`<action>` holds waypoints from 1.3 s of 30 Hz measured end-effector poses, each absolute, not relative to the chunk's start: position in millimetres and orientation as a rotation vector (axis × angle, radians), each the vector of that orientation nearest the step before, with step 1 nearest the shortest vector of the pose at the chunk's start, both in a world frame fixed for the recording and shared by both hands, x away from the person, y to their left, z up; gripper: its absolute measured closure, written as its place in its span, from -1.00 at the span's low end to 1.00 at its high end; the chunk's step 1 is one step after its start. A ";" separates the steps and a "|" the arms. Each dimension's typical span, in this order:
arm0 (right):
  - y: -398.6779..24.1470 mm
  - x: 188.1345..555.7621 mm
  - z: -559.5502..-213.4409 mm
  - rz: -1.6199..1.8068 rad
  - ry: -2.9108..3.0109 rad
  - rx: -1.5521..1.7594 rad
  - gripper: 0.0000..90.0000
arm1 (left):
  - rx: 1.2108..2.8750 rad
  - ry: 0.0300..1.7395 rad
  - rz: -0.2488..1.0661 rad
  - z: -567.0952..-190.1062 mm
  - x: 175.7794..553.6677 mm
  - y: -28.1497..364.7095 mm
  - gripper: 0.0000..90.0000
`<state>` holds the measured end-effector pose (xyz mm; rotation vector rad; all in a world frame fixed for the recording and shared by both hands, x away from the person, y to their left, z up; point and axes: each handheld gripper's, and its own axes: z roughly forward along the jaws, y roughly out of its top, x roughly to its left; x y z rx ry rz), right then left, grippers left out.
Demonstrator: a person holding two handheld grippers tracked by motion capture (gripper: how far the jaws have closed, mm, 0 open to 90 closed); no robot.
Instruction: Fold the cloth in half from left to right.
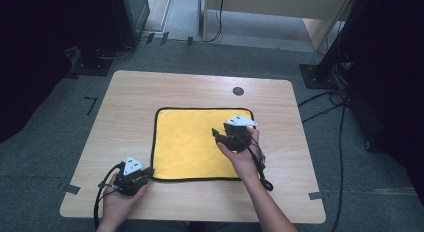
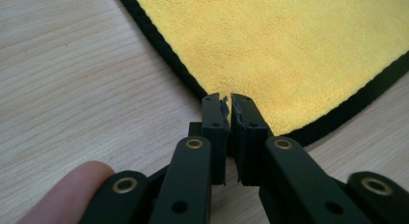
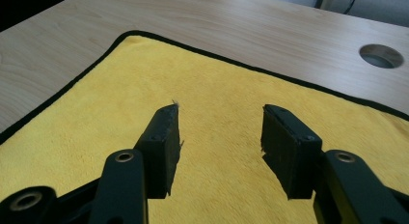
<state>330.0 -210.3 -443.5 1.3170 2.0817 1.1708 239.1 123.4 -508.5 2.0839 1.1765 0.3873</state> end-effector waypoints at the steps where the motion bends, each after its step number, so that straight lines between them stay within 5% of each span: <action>1: -210.3 330.0 -443.5 1.171 2.082 1.317 0.08 | 2.084 1.177 0.387 -508.5 239.1 123.4 0.91; 9: -169.4 354.4 -453.1 1.167 2.147 1.266 0.11 | 2.086 1.172 0.368 -509.6 241.2 122.9 0.81; 13: -151.8 363.2 -455.4 1.173 2.156 1.241 0.12 | 2.077 1.181 0.380 -510.4 240.3 122.6 0.33; 16: -132.9 374.3 -457.4 1.180 2.176 1.219 0.15 | 2.077 1.177 0.439 -512.6 235.2 118.7 0.20; 39: -54.3 450.6 -486.2 1.070 2.275 1.215 0.17 | 2.081 1.171 0.465 -513.8 234.1 119.1 0.09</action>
